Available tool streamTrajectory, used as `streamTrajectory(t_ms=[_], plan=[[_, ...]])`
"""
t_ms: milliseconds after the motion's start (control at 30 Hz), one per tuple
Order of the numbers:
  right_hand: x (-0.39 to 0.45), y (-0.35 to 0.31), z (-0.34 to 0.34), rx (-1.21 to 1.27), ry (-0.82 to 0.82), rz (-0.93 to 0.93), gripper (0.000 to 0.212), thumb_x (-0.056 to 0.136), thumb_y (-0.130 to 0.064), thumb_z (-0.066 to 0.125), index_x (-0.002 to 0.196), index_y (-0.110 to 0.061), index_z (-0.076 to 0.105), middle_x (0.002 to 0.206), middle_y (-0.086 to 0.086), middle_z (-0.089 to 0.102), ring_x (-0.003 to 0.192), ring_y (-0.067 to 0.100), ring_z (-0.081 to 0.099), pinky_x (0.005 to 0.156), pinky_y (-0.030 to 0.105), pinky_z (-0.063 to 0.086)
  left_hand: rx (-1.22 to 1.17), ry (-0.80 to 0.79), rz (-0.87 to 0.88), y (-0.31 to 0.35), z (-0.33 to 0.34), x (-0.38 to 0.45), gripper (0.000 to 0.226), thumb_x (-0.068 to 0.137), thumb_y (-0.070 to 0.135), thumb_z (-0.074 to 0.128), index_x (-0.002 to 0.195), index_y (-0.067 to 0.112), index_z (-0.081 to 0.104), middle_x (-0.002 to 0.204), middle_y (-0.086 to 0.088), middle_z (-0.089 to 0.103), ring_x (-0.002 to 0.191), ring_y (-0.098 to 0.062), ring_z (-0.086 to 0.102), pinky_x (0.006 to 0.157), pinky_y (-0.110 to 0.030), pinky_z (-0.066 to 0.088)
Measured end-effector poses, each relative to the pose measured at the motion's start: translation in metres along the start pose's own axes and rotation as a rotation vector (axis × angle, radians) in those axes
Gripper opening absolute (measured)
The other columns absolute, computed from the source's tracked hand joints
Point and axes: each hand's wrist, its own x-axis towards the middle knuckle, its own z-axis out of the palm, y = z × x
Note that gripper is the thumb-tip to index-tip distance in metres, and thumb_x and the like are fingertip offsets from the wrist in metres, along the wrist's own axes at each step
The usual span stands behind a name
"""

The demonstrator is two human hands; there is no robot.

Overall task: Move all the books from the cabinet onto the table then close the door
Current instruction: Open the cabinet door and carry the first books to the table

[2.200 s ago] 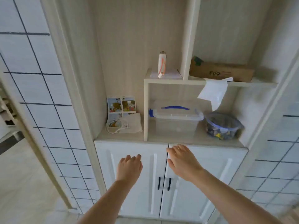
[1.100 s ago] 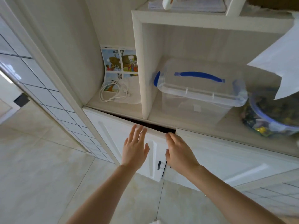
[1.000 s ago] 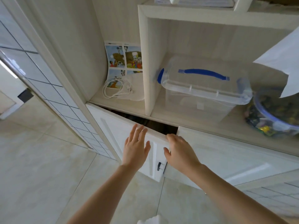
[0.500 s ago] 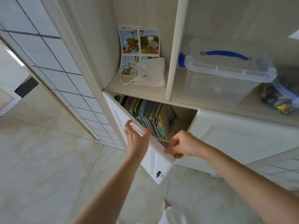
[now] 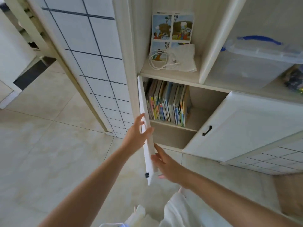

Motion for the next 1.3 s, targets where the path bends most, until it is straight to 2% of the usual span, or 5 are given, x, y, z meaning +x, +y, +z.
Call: streamTrajectory(t_ms=[167, 433, 633, 900, 1300], plan=[[0.04, -0.028, 0.078, 0.054, 0.081, -0.097, 0.054, 0.099, -0.031, 0.045, 0.145, -0.028, 0.017, 0.142, 0.003, 0.044, 0.121, 0.019, 0.05, 0.085, 0.023, 0.045, -0.016, -0.163, -0.08, -0.02, -0.075, -0.003, 0.069, 0.089, 0.023, 0.068, 0.146, 0.039, 0.033, 0.129, 0.006, 0.053, 0.094, -0.016, 0.066, 0.061, -0.038, 0.062], [0.111, -0.081, 0.164, 0.111, 0.174, -0.011, 0.067, 0.093, -0.04, 0.053, 0.142, -0.022, 0.011, 0.14, 0.014, 0.041, 0.117, 0.028, 0.051, 0.098, 0.036, 0.041, 0.154, -0.148, -0.005, -0.047, -0.164, 0.002, 0.053, 0.09, 0.015, 0.067, 0.137, 0.032, 0.05, 0.118, 0.005, 0.063, 0.097, -0.021, 0.064, 0.091, -0.036, 0.051], [0.124, -0.097, 0.186, 0.036, 0.232, -0.054, 0.057, 0.095, -0.033, 0.049, 0.142, -0.013, 0.023, 0.142, 0.017, 0.035, 0.126, 0.036, 0.043, 0.099, 0.044, 0.04, 0.102, -0.227, -0.058, -0.051, -0.199, 0.004, 0.041, 0.087, 0.008, 0.069, 0.124, 0.025, 0.063, 0.11, 0.008, 0.066, 0.095, -0.016, 0.069, 0.076, -0.036, 0.062], [0.118, -0.074, 0.13, 0.199, 0.07, 0.049, 0.043, 0.092, -0.036, 0.056, 0.129, -0.024, 0.037, 0.113, 0.0, 0.062, 0.107, 0.016, 0.061, 0.089, 0.032, 0.055, 0.161, -0.175, -0.009, -0.04, -0.182, 0.021, 0.043, 0.089, 0.009, 0.067, 0.129, 0.018, 0.056, 0.108, 0.001, 0.065, 0.083, -0.017, 0.067, 0.076, -0.03, 0.058], [0.101, -0.03, -0.047, 0.219, 0.394, 0.179, 0.023, 0.096, -0.022, 0.054, 0.116, -0.01, 0.056, 0.107, 0.007, 0.07, 0.102, 0.023, 0.066, 0.095, 0.043, 0.051, 0.305, 0.078, 0.306, 0.03, -0.104, 0.043, 0.021, 0.09, 0.02, 0.064, 0.108, 0.028, 0.069, 0.087, 0.018, 0.067, 0.076, -0.004, 0.061, 0.078, -0.024, 0.051]])
